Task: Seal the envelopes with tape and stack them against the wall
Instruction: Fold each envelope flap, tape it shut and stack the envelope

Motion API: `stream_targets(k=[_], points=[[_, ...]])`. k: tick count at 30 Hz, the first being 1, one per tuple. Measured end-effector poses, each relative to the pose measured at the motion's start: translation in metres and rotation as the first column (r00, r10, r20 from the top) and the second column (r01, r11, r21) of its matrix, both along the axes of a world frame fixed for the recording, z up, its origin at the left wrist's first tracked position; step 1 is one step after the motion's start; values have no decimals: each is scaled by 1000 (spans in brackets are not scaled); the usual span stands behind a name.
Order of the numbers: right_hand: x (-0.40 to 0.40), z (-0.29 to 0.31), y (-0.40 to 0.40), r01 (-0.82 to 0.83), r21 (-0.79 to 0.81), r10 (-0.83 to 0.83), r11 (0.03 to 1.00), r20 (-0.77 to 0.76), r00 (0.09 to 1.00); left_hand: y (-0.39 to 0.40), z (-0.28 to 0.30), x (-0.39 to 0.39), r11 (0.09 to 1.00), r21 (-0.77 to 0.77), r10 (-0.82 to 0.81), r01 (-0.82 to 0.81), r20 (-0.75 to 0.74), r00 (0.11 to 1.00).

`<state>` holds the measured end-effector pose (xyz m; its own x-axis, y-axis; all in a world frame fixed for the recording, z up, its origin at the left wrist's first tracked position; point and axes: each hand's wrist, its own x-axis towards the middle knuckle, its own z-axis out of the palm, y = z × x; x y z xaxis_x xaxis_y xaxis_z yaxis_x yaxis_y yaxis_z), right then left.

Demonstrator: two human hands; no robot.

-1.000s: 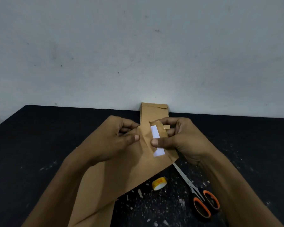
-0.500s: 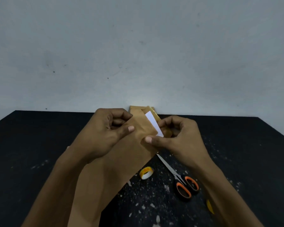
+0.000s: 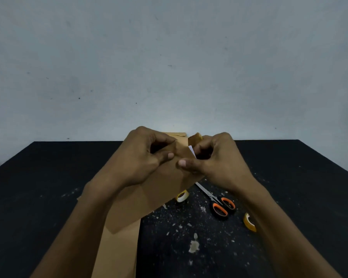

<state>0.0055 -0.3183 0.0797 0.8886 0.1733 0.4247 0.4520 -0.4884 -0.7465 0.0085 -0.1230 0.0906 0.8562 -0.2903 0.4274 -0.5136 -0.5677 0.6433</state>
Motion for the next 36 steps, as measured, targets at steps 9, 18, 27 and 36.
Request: stream_targets(k=[9,18,27,36], points=[[3,16,-7,-113,84,130,990,-248,960,-2,15,-1,997,-45,-67,67,0,998],[19,4,4,286,16,-279,958,282,918,-34,-3,0,279,-782,331,-557,-466,820],[3,-16,40,283,-256,-72,924,612,788,-27,-20,23,-169,-808,-634,-565,-349,690],[10,-25,51,381,-409,-17,829,663,748,-25,-25,44,-79,-801,-557,-593,-458,693]])
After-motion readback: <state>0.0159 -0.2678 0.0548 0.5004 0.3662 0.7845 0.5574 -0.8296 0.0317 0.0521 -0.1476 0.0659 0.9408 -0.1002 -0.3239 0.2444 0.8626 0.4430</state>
